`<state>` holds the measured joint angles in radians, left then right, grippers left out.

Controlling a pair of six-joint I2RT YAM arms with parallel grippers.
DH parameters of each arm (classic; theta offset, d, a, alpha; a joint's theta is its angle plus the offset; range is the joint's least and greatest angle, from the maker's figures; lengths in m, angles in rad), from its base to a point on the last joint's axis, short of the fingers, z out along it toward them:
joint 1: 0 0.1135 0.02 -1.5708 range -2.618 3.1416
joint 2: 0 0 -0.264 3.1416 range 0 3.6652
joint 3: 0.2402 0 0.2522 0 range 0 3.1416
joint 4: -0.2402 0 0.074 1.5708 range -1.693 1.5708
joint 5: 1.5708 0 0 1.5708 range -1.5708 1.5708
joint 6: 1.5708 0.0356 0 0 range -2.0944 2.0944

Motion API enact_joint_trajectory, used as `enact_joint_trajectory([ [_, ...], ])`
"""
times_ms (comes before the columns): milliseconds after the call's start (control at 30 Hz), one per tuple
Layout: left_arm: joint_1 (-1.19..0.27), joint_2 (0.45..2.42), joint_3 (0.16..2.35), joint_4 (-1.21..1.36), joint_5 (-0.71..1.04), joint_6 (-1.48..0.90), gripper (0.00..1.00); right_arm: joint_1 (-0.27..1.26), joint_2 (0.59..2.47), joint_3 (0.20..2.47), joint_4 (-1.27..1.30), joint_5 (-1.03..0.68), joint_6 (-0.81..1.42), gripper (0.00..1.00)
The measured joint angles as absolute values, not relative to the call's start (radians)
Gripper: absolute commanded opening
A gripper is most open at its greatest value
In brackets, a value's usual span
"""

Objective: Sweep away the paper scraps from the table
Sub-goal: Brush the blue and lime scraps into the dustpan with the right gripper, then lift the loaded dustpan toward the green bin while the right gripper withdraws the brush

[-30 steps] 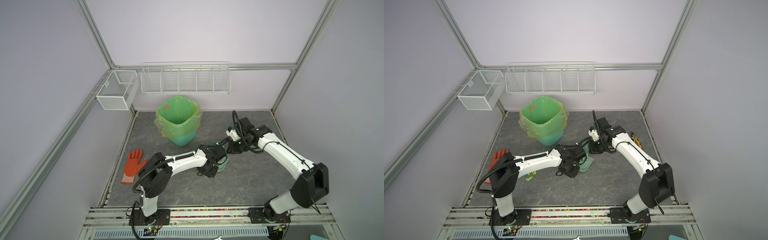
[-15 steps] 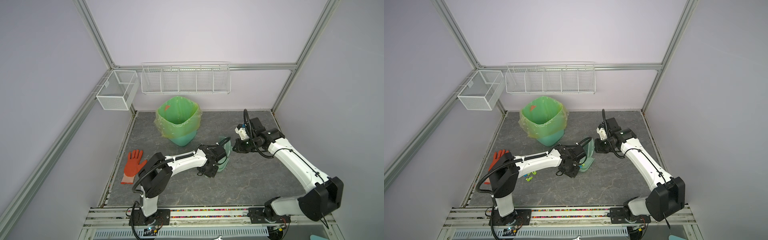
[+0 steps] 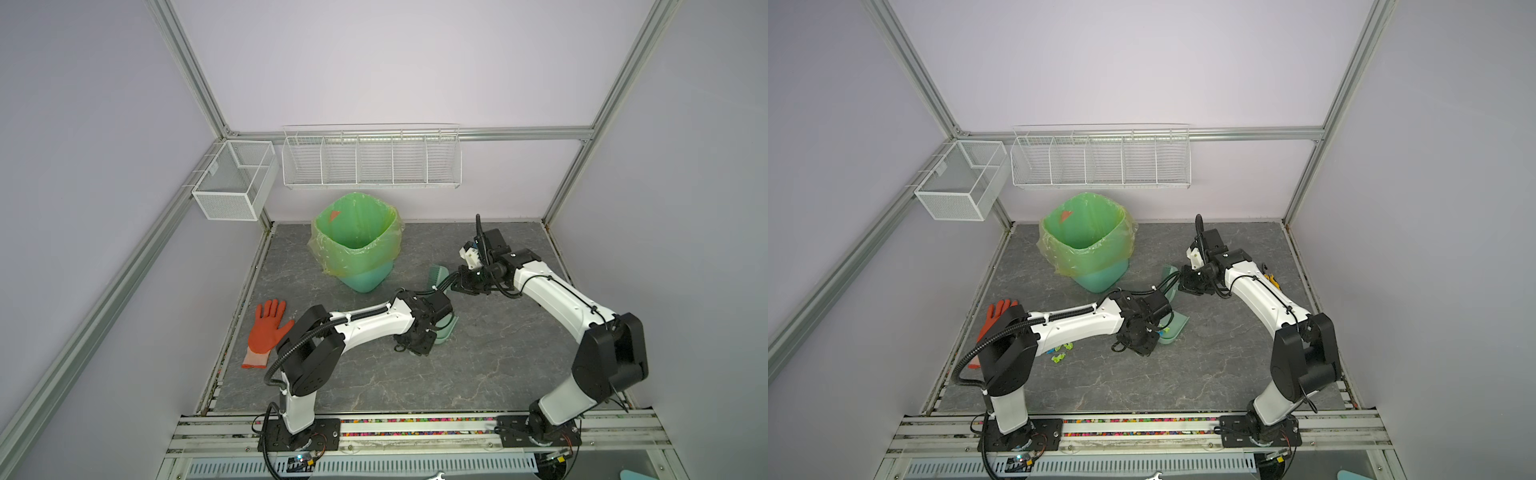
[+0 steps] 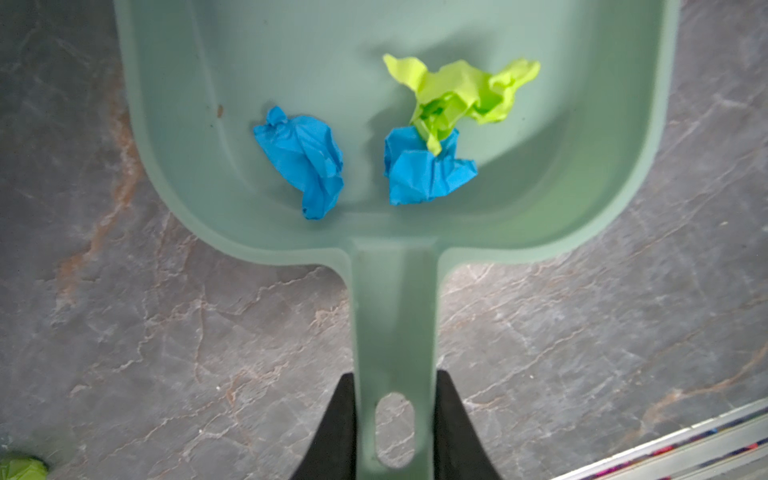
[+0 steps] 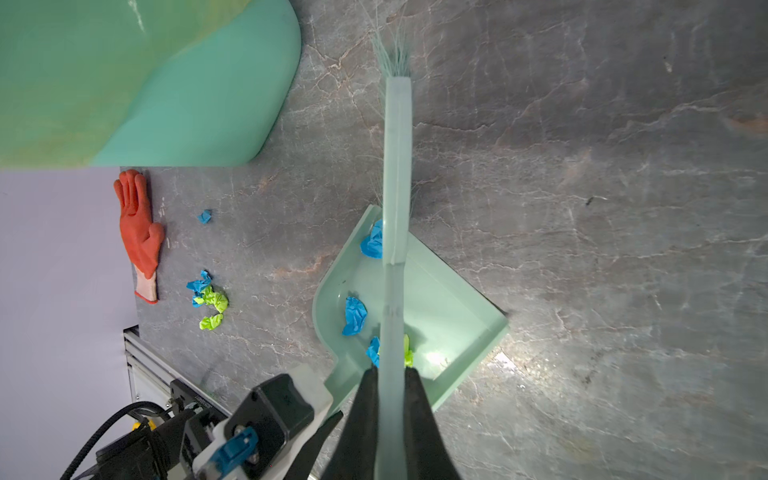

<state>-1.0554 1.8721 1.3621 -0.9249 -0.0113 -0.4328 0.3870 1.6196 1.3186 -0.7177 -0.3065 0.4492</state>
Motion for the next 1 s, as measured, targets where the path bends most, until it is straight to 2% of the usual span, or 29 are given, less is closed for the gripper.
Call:
enact_joint_trajectory([
  [267, -1.054, 1.872, 1.362, -0.924, -0.022, -0.433, 0.0, 0.416, 1.589, 1.275, -0.701, -0.342, 0.471, 0.07],
  [733, -1.054, 1.872, 1.362, -0.924, -0.038, -0.433, 0.0, 0.41, 1.317, 1.196, -0.777, -0.312, 0.472, 0.07],
  [1000, -1.054, 1.871, 1.362, -0.918, -0.041, -0.437, 0.0, 0.353, 1.298, 1.147, -0.8, -0.277, 0.475, 0.07],
])
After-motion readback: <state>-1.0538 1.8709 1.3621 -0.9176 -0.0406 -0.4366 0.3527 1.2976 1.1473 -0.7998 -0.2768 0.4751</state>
